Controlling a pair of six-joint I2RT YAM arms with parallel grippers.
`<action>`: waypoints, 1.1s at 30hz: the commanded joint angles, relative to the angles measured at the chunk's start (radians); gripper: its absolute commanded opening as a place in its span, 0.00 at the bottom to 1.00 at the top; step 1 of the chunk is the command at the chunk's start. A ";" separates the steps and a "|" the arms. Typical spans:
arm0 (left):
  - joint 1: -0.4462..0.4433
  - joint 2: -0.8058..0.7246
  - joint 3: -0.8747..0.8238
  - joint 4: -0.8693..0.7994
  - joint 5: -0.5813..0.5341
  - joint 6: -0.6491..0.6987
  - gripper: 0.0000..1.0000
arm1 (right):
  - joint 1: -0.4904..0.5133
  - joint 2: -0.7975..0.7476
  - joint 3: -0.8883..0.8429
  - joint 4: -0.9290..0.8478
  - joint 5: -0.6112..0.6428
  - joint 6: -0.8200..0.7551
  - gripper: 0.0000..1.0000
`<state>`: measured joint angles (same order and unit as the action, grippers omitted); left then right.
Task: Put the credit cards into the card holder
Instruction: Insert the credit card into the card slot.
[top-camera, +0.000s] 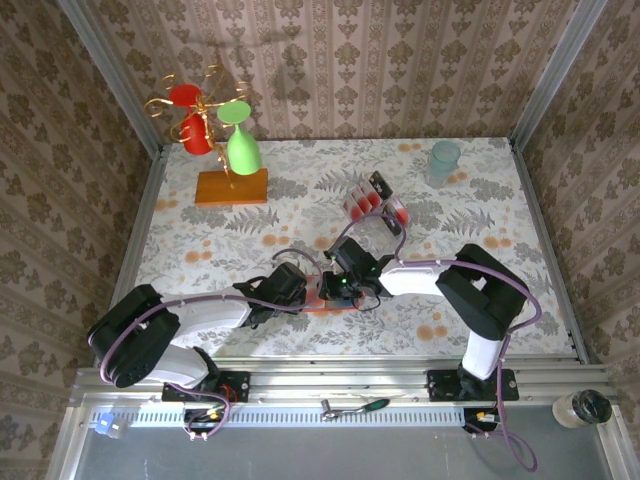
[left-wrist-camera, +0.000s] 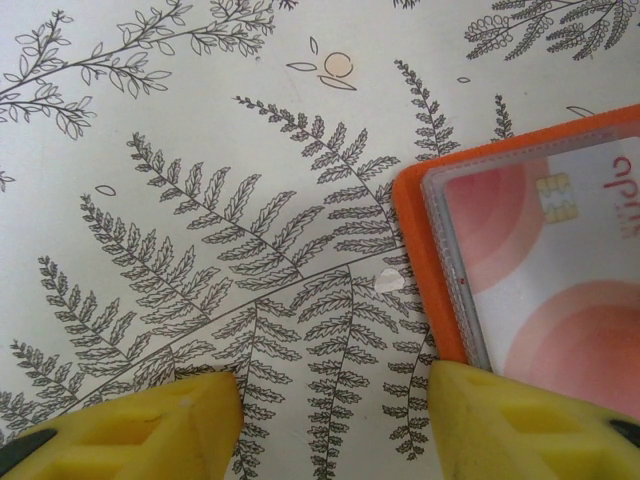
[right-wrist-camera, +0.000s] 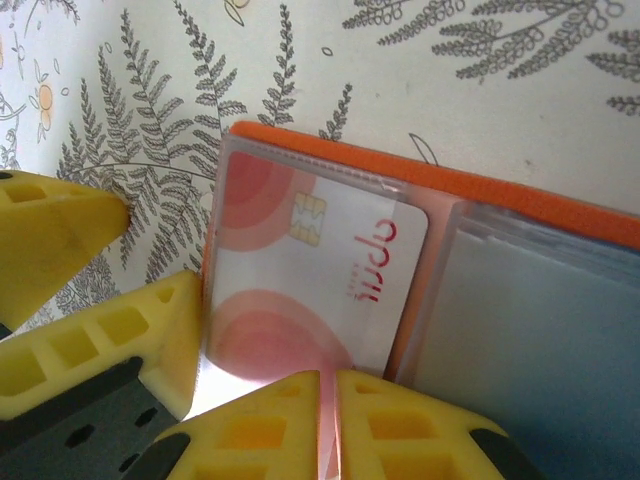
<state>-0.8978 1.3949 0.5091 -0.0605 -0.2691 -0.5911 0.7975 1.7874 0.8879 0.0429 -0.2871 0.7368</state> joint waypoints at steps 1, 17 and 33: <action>0.000 0.037 -0.020 0.017 0.051 -0.012 0.56 | 0.014 0.015 0.029 -0.031 -0.015 0.005 0.14; 0.043 -0.038 -0.031 -0.073 0.014 -0.035 0.55 | -0.052 -0.094 0.042 -0.125 0.030 -0.054 0.15; 0.043 -0.007 -0.010 -0.055 0.024 -0.026 0.55 | -0.034 0.033 0.085 -0.066 -0.024 -0.027 0.14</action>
<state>-0.8677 1.3579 0.4953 -0.0769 -0.2485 -0.6094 0.7506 1.7988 0.9428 -0.0399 -0.2844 0.7067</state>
